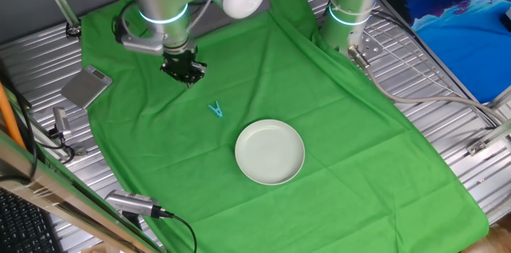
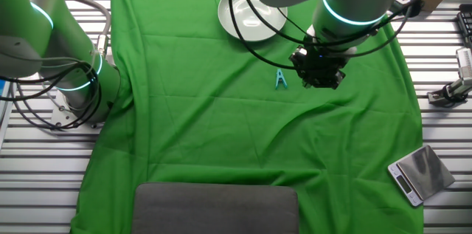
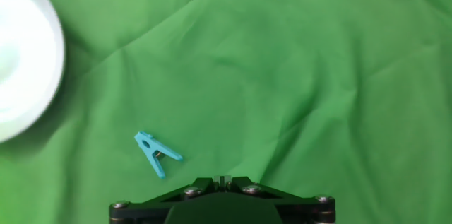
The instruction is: Use a clamp
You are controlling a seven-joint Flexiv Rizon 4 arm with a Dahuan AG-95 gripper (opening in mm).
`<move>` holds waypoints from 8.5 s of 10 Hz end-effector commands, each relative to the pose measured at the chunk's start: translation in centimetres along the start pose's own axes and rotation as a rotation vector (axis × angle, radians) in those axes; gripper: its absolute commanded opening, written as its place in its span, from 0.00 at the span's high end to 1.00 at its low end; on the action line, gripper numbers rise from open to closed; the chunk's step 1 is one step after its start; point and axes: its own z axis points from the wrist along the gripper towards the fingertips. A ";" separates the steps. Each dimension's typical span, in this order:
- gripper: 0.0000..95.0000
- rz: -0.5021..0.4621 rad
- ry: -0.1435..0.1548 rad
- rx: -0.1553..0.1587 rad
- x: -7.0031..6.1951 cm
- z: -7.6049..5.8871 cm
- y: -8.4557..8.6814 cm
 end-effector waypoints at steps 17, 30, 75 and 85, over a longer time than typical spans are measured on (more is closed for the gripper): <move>1.00 -0.099 0.020 -0.006 -0.6 0.9 0.6; 0.60 -0.238 0.030 -0.062 -0.2 1.8 1.7; 0.40 -0.383 0.015 -0.012 0.2 7.9 5.9; 0.60 -0.373 0.019 0.003 0.1 8.4 5.9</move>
